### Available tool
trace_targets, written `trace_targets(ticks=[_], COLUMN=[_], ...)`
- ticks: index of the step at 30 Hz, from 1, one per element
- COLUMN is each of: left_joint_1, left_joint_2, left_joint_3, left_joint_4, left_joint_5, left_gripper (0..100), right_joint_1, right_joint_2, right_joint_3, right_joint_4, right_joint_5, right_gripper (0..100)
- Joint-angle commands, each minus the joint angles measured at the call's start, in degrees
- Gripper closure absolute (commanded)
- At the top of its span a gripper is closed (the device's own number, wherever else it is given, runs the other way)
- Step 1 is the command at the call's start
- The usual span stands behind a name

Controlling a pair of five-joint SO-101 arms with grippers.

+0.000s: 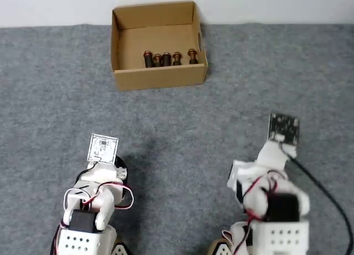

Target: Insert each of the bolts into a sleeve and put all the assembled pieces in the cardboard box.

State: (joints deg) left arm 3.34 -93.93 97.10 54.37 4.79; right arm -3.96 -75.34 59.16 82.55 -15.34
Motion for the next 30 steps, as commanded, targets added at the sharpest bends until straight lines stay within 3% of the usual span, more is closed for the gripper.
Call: trace_targets(ticks=[1,6,16,30], left_joint_1=[-0.18,-0.18,-0.18,-0.18], left_joint_2=[-0.53,-0.53,-0.53,-0.53], left_joint_3=[-0.31,-0.31,-0.31,-0.31], left_joint_4=[0.18,0.18,0.18,0.18], left_joint_5=[-0.18,-0.18,-0.18,-0.18], left_gripper=[99,99,99,99], right_joint_1=[0.84,4.26,14.37,14.55], right_joint_2=[-13.32,-29.93,-28.79,-28.53], right_joint_3=[8.79,18.02,33.93,37.27], right_joint_4=[-6.02,-9.36,-10.95,-7.78], right_joint_5=[-0.18,0.26,11.25,11.78], right_gripper=[99.0,99.0,99.0,98.8])
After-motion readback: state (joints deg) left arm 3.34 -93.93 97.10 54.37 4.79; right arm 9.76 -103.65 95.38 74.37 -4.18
